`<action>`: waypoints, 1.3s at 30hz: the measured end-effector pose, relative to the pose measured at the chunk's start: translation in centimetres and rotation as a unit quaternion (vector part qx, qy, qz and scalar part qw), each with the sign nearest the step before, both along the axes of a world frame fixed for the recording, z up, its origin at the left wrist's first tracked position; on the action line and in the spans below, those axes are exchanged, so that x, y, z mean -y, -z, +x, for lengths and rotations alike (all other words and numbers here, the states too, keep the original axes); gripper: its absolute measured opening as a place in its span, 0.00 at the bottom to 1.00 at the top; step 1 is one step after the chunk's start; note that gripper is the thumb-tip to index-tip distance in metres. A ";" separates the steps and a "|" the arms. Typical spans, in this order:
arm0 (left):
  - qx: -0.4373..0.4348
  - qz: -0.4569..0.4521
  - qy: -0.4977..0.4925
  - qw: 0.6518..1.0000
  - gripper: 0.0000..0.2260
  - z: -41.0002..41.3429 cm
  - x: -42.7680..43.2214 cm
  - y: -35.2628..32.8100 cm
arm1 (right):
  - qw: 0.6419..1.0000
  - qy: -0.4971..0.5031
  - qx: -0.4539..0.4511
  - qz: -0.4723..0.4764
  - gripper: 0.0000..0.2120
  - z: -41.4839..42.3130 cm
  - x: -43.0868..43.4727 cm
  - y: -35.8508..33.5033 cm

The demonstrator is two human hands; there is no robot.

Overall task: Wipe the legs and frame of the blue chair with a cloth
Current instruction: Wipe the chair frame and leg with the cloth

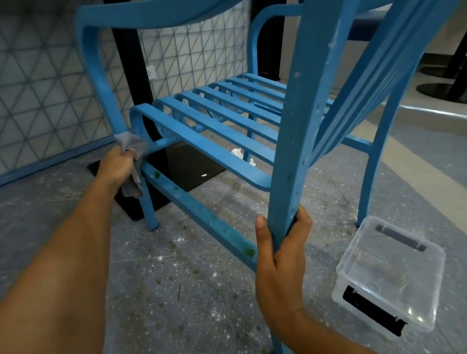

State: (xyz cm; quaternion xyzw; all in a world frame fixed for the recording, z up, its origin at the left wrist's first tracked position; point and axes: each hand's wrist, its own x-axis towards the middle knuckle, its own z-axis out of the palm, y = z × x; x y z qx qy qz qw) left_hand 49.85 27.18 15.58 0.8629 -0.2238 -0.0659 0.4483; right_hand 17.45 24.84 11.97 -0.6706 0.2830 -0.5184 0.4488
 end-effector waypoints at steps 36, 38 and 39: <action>0.051 0.098 0.036 0.993 0.16 -9.8 1.2 1.6 | 0.996 -0.044 -0.069 -0.028 0.15 -1.1 0.7 -0.3; 0.050 0.090 0.025 0.994 0.17 -10.2 1.1 1.6 | 0.996 -0.043 -0.070 -0.032 0.16 -1.1 0.8 -0.2; 0.044 0.098 0.026 0.994 0.13 -10.4 0.9 1.6 | 0.996 -0.042 -0.071 -0.032 0.16 -1.1 0.8 -0.2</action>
